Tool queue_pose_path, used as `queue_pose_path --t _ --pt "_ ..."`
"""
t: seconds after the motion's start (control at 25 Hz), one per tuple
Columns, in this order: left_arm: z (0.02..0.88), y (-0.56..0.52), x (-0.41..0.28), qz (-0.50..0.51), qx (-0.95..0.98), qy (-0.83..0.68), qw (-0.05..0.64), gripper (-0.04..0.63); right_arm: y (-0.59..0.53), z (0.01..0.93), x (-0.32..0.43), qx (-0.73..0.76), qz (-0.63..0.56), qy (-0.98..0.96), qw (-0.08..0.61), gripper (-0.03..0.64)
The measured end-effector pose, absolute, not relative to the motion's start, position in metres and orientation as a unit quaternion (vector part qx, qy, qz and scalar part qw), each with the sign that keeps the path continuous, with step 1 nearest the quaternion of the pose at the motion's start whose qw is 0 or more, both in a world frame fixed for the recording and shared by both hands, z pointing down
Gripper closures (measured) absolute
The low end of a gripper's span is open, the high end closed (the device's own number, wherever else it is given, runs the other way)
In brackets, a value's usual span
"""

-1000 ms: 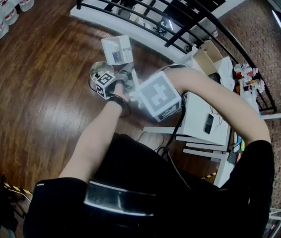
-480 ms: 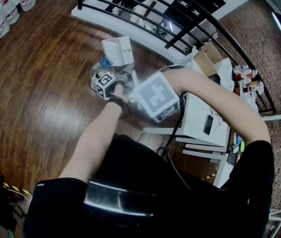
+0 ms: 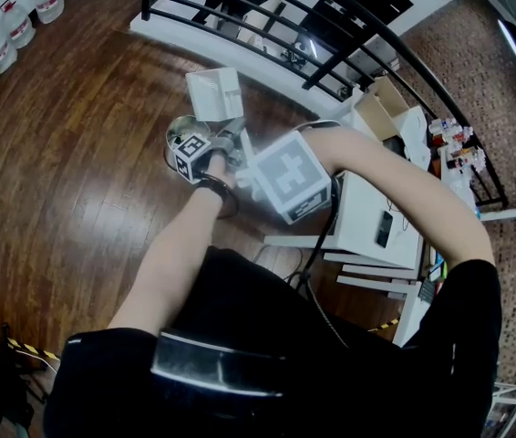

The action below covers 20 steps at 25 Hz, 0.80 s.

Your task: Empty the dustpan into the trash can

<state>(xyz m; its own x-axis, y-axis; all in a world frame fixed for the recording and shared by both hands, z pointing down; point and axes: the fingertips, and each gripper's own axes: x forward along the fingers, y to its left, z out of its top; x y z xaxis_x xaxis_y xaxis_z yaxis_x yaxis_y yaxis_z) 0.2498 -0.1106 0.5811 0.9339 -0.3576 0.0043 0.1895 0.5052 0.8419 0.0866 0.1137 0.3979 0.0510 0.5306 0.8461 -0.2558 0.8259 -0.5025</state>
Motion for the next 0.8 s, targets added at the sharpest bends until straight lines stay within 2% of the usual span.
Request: queue_pose_path --t 0.4,0.64,0.8 --pt "0.564 -0.158 0.243 -0.139 0.527 -0.102 0.832 0.437 0.085 0.404 0.079 -0.023 0.261 -0.72 0.643 0.612" --pt "0.543 -0.197 0.237 -0.148 0.549 -0.118 0.814 0.425 0.051 0.395 0.065 0.055 0.248 -0.813 0.525 0.612" --pt "0.528 -0.225 0.228 -0.156 0.564 -0.133 0.8 0.417 0.024 0.377 0.053 0.095 0.234 -0.87 0.423 0.612"
